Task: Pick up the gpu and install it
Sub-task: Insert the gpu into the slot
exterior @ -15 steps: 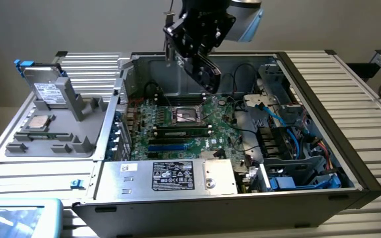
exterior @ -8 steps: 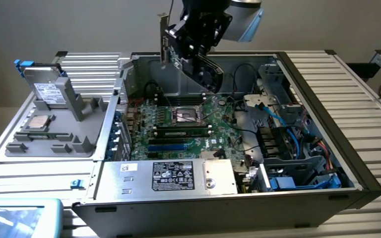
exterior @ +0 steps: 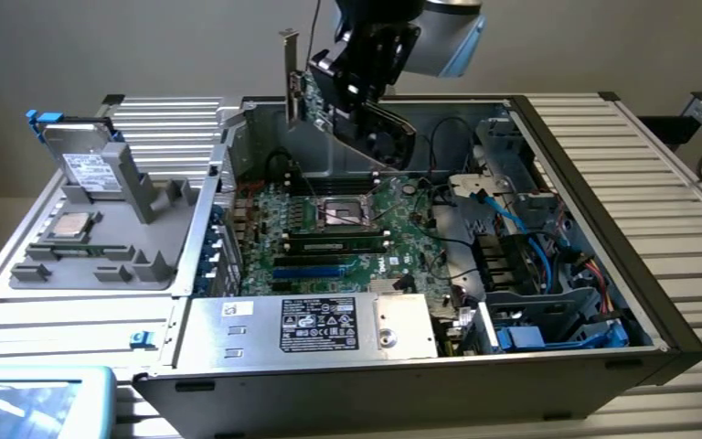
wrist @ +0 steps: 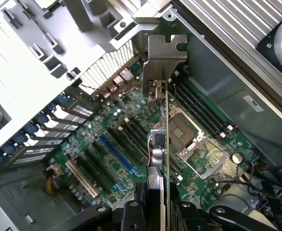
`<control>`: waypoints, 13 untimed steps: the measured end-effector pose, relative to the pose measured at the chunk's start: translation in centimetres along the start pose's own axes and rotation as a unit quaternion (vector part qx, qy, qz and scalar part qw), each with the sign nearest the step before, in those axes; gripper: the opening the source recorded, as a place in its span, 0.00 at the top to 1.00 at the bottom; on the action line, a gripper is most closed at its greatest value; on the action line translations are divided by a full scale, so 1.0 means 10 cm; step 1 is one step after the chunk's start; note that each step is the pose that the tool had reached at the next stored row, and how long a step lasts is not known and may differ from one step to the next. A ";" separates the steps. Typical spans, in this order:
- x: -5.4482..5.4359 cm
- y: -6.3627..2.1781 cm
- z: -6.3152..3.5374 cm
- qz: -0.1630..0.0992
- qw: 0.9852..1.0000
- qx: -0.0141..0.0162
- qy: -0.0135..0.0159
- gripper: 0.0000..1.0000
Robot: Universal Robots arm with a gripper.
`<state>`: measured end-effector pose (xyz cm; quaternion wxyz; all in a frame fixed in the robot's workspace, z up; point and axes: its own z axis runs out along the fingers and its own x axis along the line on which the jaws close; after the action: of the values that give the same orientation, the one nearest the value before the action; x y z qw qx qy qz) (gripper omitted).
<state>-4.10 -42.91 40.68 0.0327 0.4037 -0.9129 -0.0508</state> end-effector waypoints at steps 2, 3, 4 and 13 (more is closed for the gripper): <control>0.00 -0.001 0.005 -0.018 1.000 0.000 0.002 0.71; 0.00 -0.001 0.008 -0.027 1.000 0.001 0.003 0.71; 0.00 -0.001 0.010 -0.036 0.999 0.001 0.004 0.71; 0.00 -0.004 0.030 -0.116 0.993 0.003 0.013 0.71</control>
<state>-4.10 -42.91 40.38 0.0378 0.5079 -0.8593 -0.0463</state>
